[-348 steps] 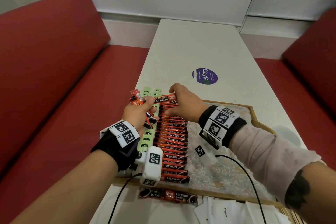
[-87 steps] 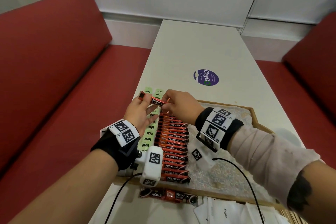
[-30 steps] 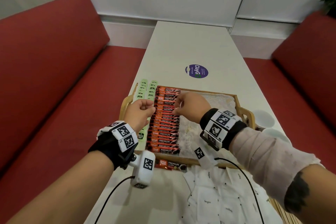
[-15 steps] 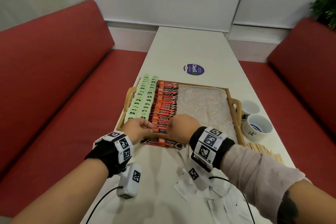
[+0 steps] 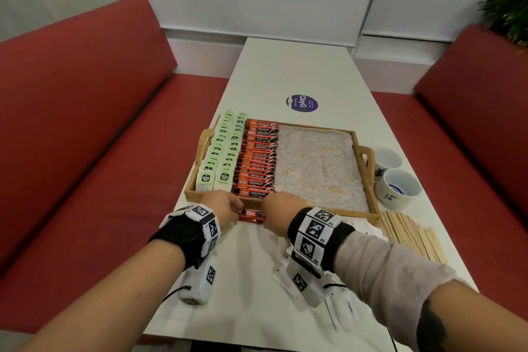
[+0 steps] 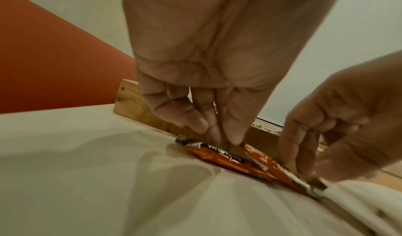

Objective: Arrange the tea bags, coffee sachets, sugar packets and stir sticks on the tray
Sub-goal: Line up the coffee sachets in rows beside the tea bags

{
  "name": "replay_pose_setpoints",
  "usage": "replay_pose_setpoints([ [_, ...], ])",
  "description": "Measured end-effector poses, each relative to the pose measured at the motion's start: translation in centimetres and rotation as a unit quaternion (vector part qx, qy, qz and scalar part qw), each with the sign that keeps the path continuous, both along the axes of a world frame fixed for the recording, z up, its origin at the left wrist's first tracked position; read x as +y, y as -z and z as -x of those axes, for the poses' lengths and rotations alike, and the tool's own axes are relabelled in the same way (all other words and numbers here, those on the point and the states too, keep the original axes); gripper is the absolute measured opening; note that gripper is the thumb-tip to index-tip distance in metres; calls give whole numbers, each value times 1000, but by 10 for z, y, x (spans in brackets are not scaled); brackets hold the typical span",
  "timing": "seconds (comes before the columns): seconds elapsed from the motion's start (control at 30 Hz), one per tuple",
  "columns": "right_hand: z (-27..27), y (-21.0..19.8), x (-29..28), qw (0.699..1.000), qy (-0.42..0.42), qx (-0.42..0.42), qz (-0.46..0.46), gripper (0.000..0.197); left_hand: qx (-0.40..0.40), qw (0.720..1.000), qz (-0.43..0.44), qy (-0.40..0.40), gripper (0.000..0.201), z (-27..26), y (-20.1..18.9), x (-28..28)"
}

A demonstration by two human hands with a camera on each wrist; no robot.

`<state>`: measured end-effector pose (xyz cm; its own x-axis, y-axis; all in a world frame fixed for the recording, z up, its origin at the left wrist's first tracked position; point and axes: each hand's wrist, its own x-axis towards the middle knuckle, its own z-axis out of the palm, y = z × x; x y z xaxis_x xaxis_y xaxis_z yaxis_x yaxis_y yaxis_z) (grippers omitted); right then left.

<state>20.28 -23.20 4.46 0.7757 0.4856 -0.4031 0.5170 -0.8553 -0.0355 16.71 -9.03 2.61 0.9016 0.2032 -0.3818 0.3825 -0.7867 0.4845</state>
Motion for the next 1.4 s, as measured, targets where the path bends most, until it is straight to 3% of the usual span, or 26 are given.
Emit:
replay_pose_setpoints([
  [0.27, 1, 9, 6, 1000, -5, -3, -9, 16, 20, 997, -68, 40, 33, 6, 7, 3],
  [0.6, 7, 14, 10, 1000, 0, -13, -7, 6, 50, 991, -114, 58, 24, 12, 8, 0],
  [0.73, 11, 14, 8, 1000, -21, -18, -14, 18, 65, 990, -109, 60, 21, 16, 11, -5],
  [0.83, 14, 16, 6, 999, -26, -13, -18, 20, 46, 995, -82, 32, 5, 19, 14, -1],
  [1.0, 14, 12, 5, 998, -54, 17, -34, 21, 43, 998, -6, -44, 29, 20, 4, 4],
  [1.13, 9, -1, 6, 996, -61, 24, -63, 22, -51, 986, 115, -110, 5, 15, 1, 12],
  [1.3, -6, -25, 11, 993, -54, 12, -102, 21, -144, 976, 146, -69, 38, 9, -15, 12],
  [1.4, -16, -37, 10, 991, -47, -2, -123, 19, -177, 973, 137, -49, 28, 0, -18, 16],
])
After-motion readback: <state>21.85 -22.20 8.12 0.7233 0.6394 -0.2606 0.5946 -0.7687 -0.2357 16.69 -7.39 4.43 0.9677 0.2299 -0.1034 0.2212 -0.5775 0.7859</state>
